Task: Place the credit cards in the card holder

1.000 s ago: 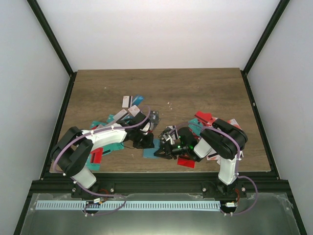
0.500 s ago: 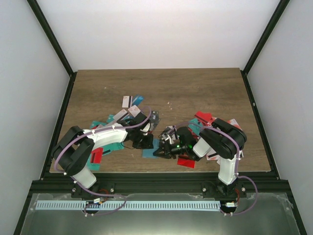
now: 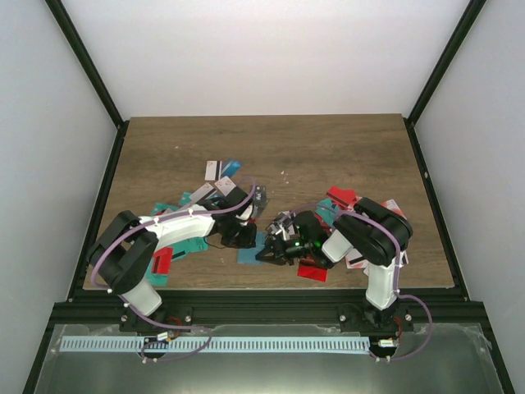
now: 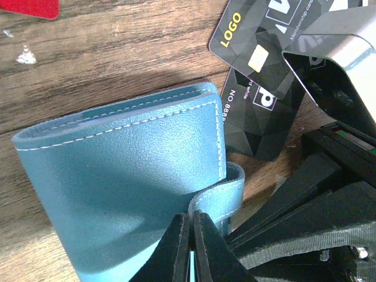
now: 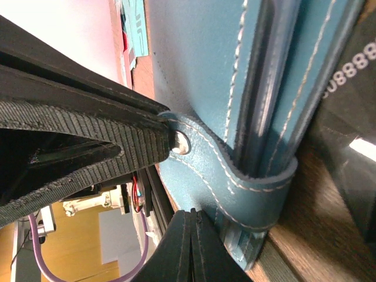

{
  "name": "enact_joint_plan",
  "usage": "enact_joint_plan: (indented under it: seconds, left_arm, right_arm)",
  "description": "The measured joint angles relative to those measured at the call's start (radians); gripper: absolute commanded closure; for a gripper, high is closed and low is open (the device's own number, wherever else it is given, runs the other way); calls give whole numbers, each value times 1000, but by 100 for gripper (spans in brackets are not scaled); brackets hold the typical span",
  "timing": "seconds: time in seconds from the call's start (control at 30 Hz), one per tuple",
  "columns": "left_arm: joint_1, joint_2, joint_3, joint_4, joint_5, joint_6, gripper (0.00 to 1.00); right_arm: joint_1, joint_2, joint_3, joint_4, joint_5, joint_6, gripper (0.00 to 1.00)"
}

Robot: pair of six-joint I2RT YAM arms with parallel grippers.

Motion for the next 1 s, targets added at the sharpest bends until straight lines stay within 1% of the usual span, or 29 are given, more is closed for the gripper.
enact_joint_plan:
  seconds: [0.6, 1.0]
  left_arm:
    - [-3, 24, 31, -33, -45, 63, 96]
    - [-2, 19, 18, -22, -68, 81, 96]
  right_arm:
    - [0, 9, 32, -44, -19, -24, 99]
    - [0, 19, 58, -74, -29, -30, 99]
